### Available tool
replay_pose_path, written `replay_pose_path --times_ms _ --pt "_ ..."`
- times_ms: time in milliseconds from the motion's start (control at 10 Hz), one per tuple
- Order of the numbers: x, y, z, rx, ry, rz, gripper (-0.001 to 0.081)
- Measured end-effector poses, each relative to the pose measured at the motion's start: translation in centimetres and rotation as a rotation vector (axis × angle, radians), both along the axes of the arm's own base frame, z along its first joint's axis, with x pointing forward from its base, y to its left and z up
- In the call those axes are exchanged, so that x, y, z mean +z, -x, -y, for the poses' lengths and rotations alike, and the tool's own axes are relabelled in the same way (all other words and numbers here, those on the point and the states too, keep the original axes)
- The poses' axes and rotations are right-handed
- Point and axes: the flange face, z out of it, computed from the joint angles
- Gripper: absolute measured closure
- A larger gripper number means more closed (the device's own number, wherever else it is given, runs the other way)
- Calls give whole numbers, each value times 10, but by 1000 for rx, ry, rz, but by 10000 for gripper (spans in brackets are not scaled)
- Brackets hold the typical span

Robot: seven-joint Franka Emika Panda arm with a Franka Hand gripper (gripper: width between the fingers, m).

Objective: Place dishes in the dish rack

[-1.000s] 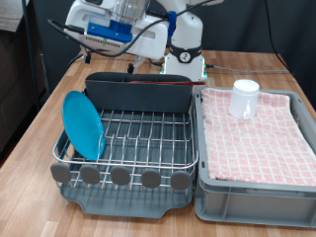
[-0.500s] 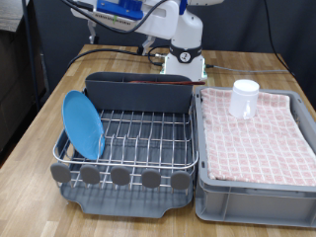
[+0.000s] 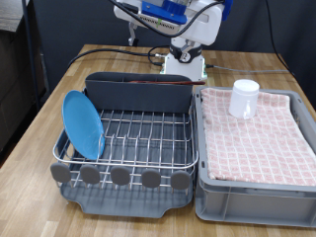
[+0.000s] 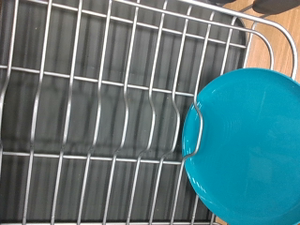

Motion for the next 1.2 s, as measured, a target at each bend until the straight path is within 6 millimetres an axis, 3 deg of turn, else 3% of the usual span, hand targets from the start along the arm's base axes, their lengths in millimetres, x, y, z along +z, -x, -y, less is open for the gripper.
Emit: replay_pose_path --times_ms 200,300,1000,1200 --pt "-3 5 -7 -31 -37 -49 4" --pt "-4 10 -20 -66 -76 -90 4" --pt "-3 41 -144 -225 -255 -119 4" --pt "-4 43 -148 -252 -259 -121 4"
